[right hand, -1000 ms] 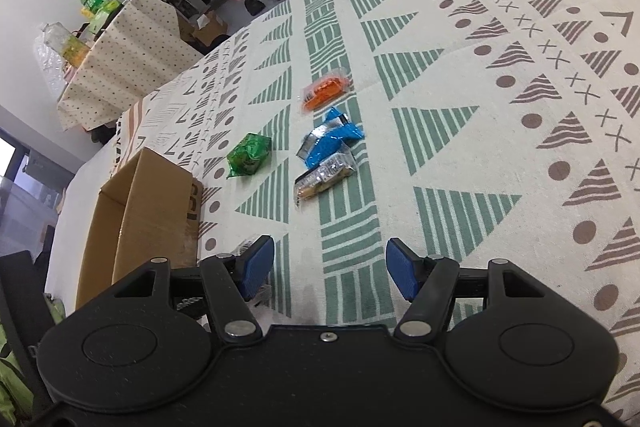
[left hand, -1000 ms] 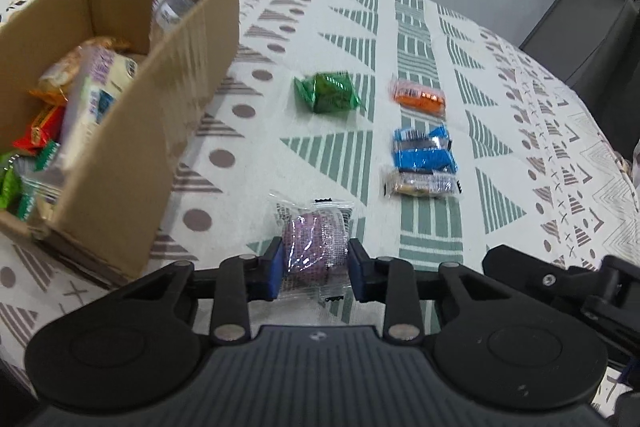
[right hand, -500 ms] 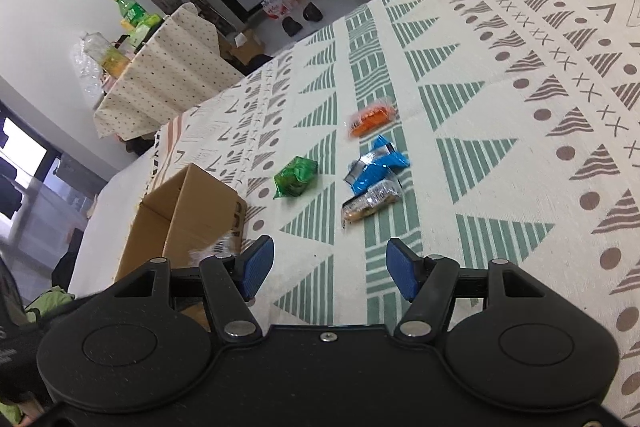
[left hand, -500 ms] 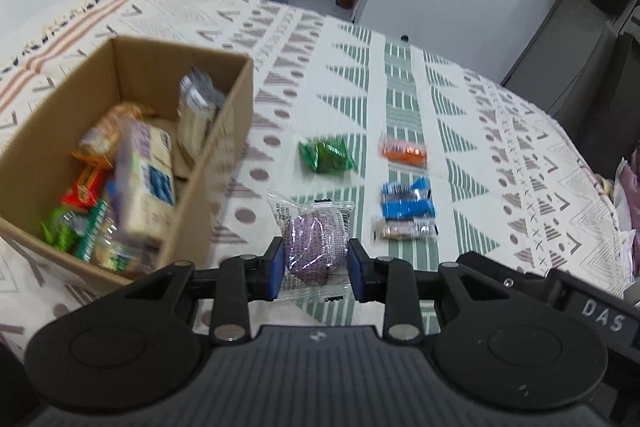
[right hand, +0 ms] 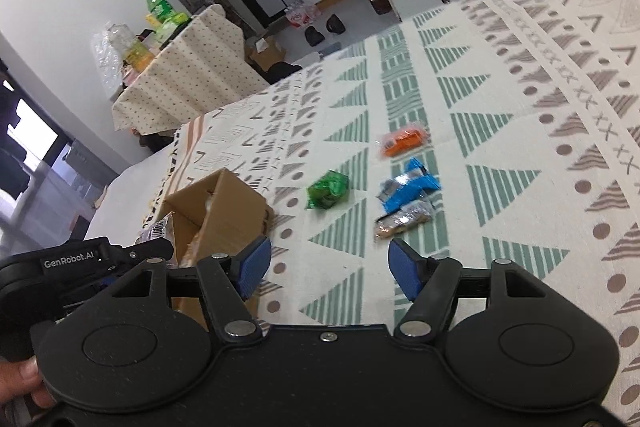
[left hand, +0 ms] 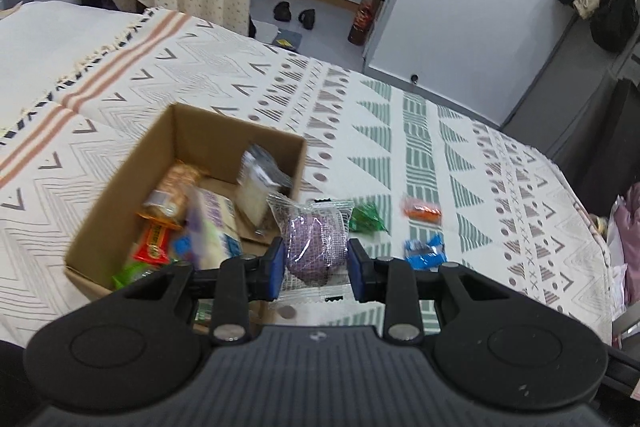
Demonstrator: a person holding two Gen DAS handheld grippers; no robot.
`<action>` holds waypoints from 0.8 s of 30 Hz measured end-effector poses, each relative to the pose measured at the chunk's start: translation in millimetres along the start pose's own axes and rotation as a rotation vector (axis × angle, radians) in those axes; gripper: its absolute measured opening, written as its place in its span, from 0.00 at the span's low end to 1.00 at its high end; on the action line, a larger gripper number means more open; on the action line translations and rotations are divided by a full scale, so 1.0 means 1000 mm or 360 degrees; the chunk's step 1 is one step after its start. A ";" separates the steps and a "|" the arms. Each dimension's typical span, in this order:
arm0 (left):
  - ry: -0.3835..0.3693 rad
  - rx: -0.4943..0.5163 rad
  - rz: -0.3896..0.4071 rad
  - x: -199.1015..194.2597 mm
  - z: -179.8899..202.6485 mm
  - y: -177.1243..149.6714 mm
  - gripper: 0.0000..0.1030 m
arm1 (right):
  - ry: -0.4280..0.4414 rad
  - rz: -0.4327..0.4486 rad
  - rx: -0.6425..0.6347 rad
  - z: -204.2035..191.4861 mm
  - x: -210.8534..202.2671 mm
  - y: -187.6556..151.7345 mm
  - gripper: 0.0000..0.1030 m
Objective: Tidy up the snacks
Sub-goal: 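Carry the pink packet into the box and open the left tool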
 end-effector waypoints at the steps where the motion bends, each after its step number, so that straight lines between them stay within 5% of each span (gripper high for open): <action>1: 0.0004 -0.0010 0.0004 -0.002 -0.004 0.002 0.31 | 0.0004 0.0004 -0.0010 -0.003 -0.001 0.001 0.64; 13: 0.0051 -0.0117 0.0031 -0.010 -0.042 0.030 0.31 | -0.0008 0.0013 -0.0057 -0.016 -0.005 0.005 0.65; 17: 0.0150 -0.0165 0.0053 -0.009 -0.051 0.035 0.46 | -0.0005 0.0005 -0.0072 -0.017 -0.005 0.006 0.65; 24: 0.0144 -0.0150 0.0021 -0.005 -0.045 0.030 0.65 | -0.0025 -0.0024 -0.0091 -0.010 -0.007 0.009 0.67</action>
Point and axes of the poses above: each gripper's, at about its wrist camera, not at the fingertips, and x roughly the way its jaws point, z to its right, y to its top, the point moved 4 cm from there along x, roughly the way its jaws point, and after that the axes turned 8 degrees about -x, right-handed, at the moved point
